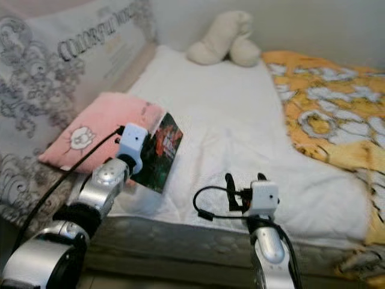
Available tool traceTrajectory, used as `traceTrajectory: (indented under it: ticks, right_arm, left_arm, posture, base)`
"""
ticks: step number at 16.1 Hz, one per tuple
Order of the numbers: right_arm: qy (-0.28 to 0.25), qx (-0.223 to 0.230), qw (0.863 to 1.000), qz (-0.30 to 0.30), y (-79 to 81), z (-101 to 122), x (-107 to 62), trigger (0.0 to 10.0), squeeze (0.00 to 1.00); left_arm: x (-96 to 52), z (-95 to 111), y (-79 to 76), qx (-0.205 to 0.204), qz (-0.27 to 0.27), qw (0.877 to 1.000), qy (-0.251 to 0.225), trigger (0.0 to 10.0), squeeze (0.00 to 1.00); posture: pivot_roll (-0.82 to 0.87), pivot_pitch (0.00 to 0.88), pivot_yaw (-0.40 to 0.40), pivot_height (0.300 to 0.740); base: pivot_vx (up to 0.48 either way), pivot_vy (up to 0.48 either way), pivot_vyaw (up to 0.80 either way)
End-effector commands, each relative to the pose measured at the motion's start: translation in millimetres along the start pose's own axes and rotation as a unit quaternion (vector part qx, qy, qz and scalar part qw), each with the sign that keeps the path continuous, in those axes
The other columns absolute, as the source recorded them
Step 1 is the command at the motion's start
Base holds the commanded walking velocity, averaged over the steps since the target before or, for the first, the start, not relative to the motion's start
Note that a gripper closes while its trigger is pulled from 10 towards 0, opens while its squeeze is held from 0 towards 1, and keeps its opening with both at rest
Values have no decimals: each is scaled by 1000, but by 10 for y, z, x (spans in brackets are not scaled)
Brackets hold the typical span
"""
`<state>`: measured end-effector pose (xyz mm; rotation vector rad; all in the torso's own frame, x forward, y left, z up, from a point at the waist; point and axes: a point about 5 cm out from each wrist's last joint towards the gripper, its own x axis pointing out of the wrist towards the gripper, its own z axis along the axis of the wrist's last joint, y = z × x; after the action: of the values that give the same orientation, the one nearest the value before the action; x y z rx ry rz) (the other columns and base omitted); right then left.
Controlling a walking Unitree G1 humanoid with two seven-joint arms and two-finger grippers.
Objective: Clean up the room
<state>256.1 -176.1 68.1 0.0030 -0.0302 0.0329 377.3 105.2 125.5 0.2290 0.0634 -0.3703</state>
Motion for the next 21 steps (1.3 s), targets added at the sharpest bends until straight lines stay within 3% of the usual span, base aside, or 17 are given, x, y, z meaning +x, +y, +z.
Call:
traceTrajectory:
  ticks: [1,4,5,6,7,9,10,16,21]
  right_arm:
    - [-4,-2,1000,-1,-26,36,-27,10000,0]
    - [-9,-13,1000,14,31,70,-99,10000,0]
    - [-39,-21,999,0,17,193,-175,10000,0]
    - [-64,-34,997,-26,-43,319,-318,10000,0]
    - [-64,-34,997,-26,-43,319,-318,10000,0]
    - [-51,-42,997,-43,-129,338,-631,10000,0]
    - [-30,-42,997,-51,-176,267,-717,10000,0]
    - [1,-37,998,-59,-193,162,-707,10000,0]
    - [-2,-35,998,-47,-177,179,-609,10000,0]
  left_arm:
    - [112,266,-74,3,-11,999,-38,10000,0]
    - [120,279,-72,0,-15,999,-37,10000,0]
    - [20,265,-28,-23,-3,997,-73,10000,0]
    - [-176,279,10,-62,20,989,-130,10000,0]
    - [-176,279,10,-62,20,989,-130,10000,0]
    - [-533,225,-88,-79,42,984,-154,10000,0]
    - [-590,173,-148,-76,45,985,-147,10000,0]
    - [-567,147,-203,-61,55,991,-108,10000,0]
    - [-455,180,-173,-66,61,991,-96,10000,0]
  posture:
    - [20,6,-16,740]
    - [-2,19,-4,740]
    - [-1,17,2,740]
    - [11,9,2,740]
    - [11,9,2,740]
    - [37,2,-11,740]
    - [54,0,-21,740]
    - [54,0,-26,740]
    - [34,0,-18,740]
  base:
    - [0,0,0]
    - [0,0,0]
    - [0,0,0]
    - [0,0,0]
    - [0,0,0]
    - [129,0,0]
    - [472,0,0]
    - [480,0,0]
    - [480,0,0]
